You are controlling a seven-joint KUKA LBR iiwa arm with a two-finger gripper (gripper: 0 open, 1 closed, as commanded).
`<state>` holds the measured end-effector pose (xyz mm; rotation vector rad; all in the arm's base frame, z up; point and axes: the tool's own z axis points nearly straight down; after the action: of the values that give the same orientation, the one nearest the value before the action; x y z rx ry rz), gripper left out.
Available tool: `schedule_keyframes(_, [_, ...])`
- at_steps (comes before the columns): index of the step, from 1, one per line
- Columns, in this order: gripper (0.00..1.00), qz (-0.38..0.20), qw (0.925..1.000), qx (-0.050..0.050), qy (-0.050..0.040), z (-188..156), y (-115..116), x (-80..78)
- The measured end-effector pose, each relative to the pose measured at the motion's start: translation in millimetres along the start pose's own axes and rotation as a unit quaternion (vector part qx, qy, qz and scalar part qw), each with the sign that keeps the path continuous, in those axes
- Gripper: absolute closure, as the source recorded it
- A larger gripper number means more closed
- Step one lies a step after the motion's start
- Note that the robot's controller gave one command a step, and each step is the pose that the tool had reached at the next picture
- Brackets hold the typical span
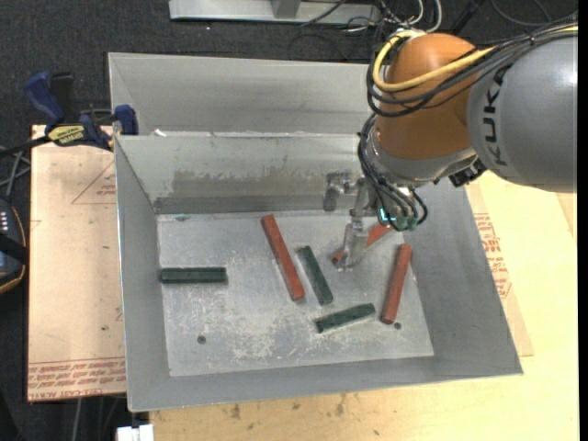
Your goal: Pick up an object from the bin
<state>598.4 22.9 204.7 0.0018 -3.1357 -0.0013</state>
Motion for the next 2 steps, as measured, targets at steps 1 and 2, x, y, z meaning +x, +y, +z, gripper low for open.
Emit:
schedule_keyframes(1, [0.00,0.000,1.0000,0.000,-0.0037,-4.2,-0.1,-1.6])
schedule_keyframes(2, [0.00,-0.064,0.9979,0.000,-0.0053,48.4,-36.0,-5.5])
